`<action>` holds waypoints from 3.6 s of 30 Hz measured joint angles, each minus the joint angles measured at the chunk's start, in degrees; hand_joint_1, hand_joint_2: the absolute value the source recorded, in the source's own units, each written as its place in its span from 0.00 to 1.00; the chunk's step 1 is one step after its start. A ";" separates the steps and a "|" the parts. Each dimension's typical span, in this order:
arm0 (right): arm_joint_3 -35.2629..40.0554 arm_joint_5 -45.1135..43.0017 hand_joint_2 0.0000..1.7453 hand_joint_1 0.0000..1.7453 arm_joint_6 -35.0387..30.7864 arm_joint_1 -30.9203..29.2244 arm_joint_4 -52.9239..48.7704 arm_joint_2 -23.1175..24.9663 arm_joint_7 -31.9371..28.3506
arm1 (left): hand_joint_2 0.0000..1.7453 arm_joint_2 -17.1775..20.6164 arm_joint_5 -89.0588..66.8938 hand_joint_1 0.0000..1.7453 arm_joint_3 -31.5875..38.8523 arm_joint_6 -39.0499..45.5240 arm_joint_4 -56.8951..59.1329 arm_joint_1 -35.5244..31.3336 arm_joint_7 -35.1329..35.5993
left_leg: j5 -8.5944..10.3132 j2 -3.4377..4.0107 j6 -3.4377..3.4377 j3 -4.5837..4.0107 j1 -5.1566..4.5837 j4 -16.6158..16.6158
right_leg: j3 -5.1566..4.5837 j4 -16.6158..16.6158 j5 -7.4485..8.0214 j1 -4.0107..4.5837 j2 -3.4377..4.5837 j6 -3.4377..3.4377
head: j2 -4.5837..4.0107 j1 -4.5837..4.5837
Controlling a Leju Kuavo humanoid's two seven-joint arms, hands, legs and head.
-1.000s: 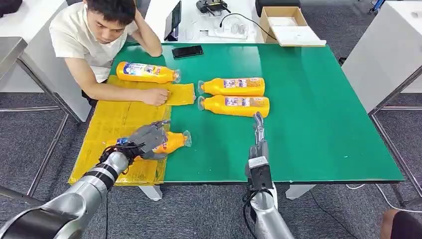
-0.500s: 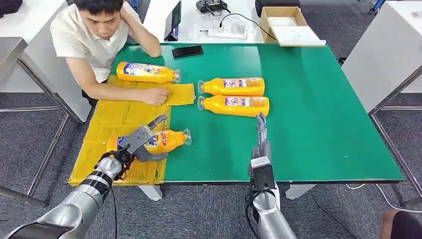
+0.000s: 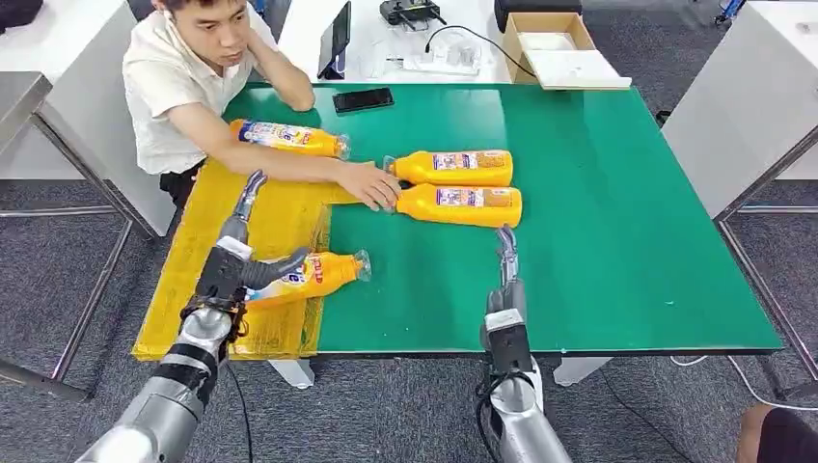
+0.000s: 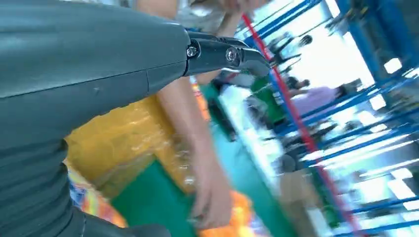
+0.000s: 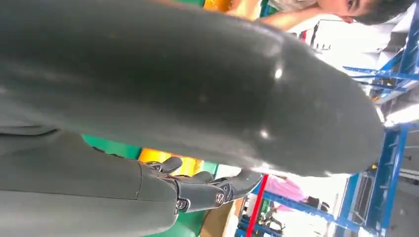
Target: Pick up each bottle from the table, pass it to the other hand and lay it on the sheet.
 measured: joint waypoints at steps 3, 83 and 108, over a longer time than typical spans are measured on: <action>0.04 1.67 0.00 0.00 -2.34 0.40 -0.61 -0.11 0.02 | 1.00 -1.31 7.45 0.00 1.16 -0.83 -7.39 3.15 -0.54 | 0.00 0.01 0.00 0.00 0.00 0.00 | 0.00 0.00 0.00 0.00 0.00 0.00 | 0.00 0.00; 13.73 45.24 1.00 0.00 7.24 -21.65 25.82 -19.13 23.48 | 1.00 -5.16 19.40 0.00 -1.20 -2.40 -36.95 17.05 4.55 | -0.01 -0.06 0.05 -0.04 -0.06 0.02 | 0.00 -0.03 0.05 -0.04 -0.01 0.08 | -0.02 0.00; 25.86 38.73 1.00 1.00 25.39 -30.48 33.73 -28.31 23.13 | 1.00 -3.91 21.41 0.00 -1.14 -5.83 -34.92 17.13 6.84 | 0.00 -0.28 0.07 0.28 -0.08 0.03 | 0.38 -0.08 0.04 -0.04 -0.19 0.09 | 0.00 0.00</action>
